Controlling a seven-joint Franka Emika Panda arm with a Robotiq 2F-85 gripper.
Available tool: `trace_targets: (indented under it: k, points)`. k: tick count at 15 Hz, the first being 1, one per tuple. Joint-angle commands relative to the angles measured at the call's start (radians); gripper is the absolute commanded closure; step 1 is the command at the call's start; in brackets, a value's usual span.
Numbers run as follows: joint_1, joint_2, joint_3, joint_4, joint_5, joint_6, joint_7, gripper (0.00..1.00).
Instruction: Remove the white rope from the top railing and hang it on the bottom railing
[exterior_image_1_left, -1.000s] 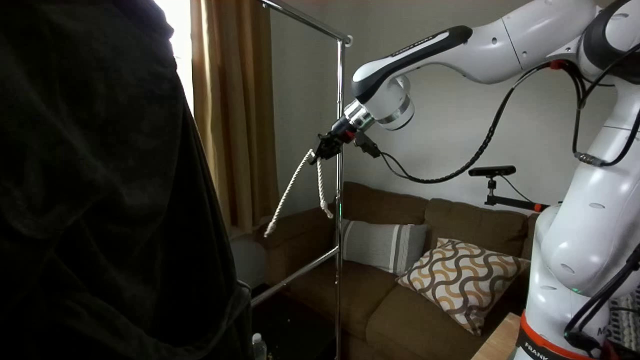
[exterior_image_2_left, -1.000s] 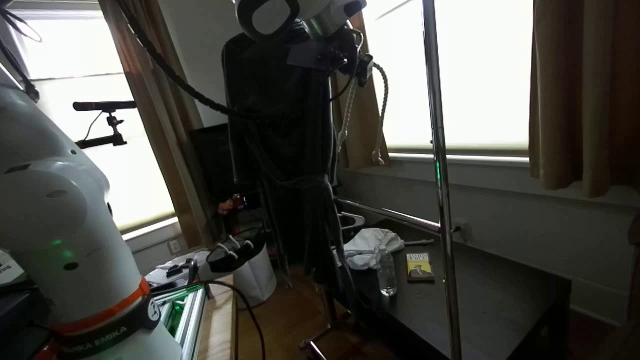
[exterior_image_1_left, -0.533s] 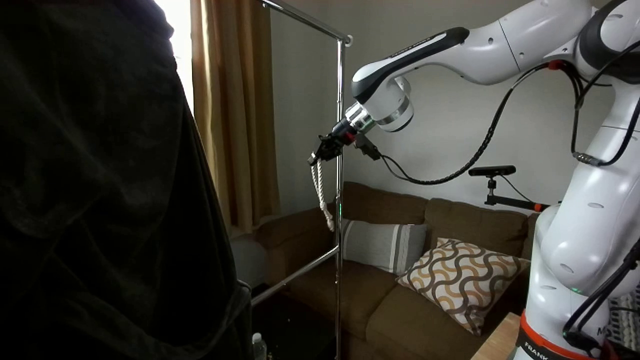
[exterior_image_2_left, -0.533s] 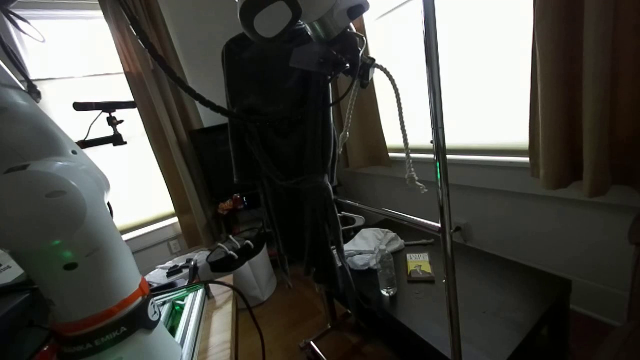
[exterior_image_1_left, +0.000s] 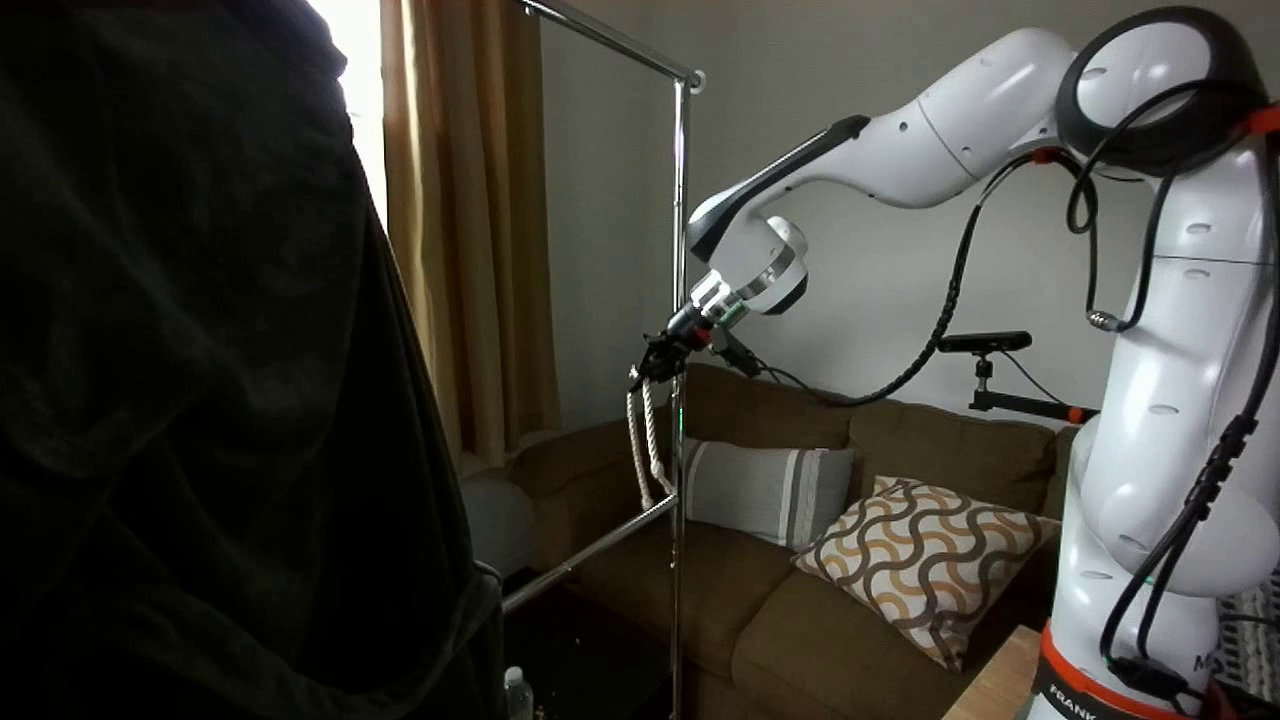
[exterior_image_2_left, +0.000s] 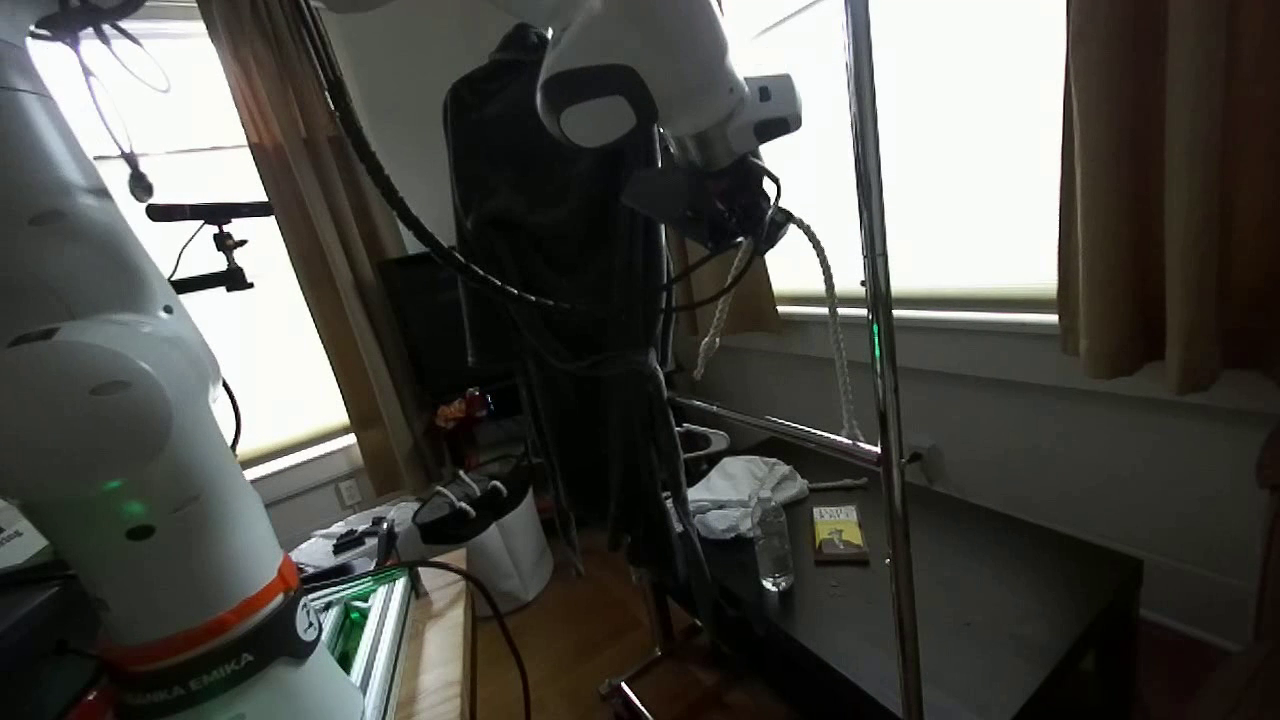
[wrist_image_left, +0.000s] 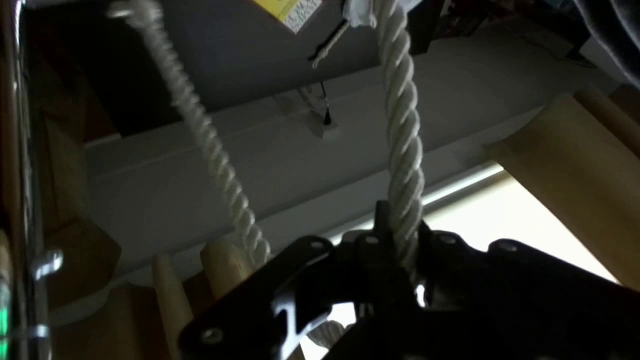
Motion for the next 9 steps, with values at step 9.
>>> trace_targets:
  k: [9]
  points:
    - [-0.099, 0.289, 0.189, 0.072, -0.761, 0.045, 0.678, 0.98]
